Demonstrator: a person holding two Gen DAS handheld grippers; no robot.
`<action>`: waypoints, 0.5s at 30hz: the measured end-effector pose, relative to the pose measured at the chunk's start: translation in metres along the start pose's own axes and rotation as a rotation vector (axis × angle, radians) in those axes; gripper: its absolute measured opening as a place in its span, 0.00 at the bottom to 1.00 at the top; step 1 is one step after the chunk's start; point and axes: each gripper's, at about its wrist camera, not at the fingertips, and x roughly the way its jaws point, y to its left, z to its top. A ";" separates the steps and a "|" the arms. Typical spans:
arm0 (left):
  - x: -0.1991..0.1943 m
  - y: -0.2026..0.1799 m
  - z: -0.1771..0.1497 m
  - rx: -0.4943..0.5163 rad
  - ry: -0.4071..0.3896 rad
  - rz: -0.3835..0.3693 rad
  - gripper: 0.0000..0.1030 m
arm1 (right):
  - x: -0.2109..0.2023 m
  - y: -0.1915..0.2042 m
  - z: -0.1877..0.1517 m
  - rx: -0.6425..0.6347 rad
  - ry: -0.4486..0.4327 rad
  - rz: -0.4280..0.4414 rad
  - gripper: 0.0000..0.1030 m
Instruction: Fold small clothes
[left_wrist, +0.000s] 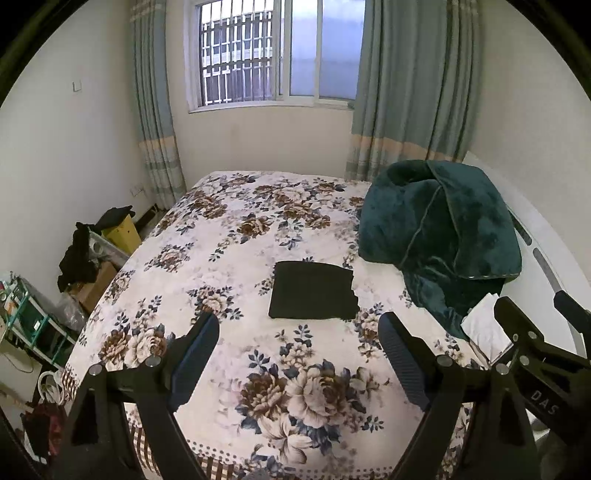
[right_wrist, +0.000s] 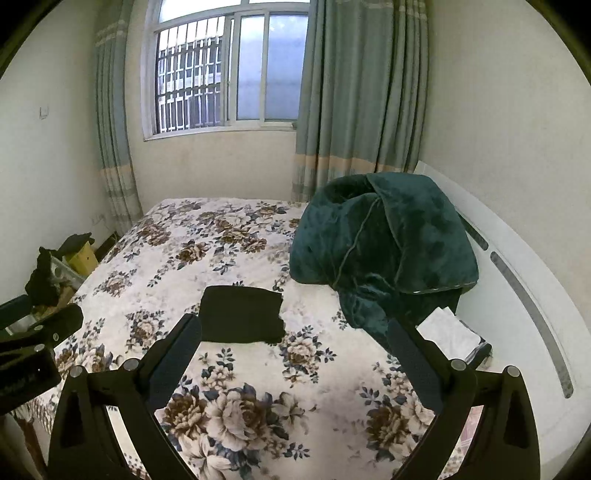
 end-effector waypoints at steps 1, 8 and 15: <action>-0.001 0.000 -0.001 0.001 0.002 0.001 0.85 | -0.003 0.000 -0.001 -0.001 0.002 0.001 0.99; -0.008 0.002 -0.003 -0.016 -0.005 0.019 0.98 | -0.004 -0.003 -0.001 -0.012 0.001 -0.002 1.00; -0.011 0.003 -0.006 -0.021 -0.006 0.032 0.98 | -0.007 -0.002 0.001 -0.026 -0.001 0.013 1.00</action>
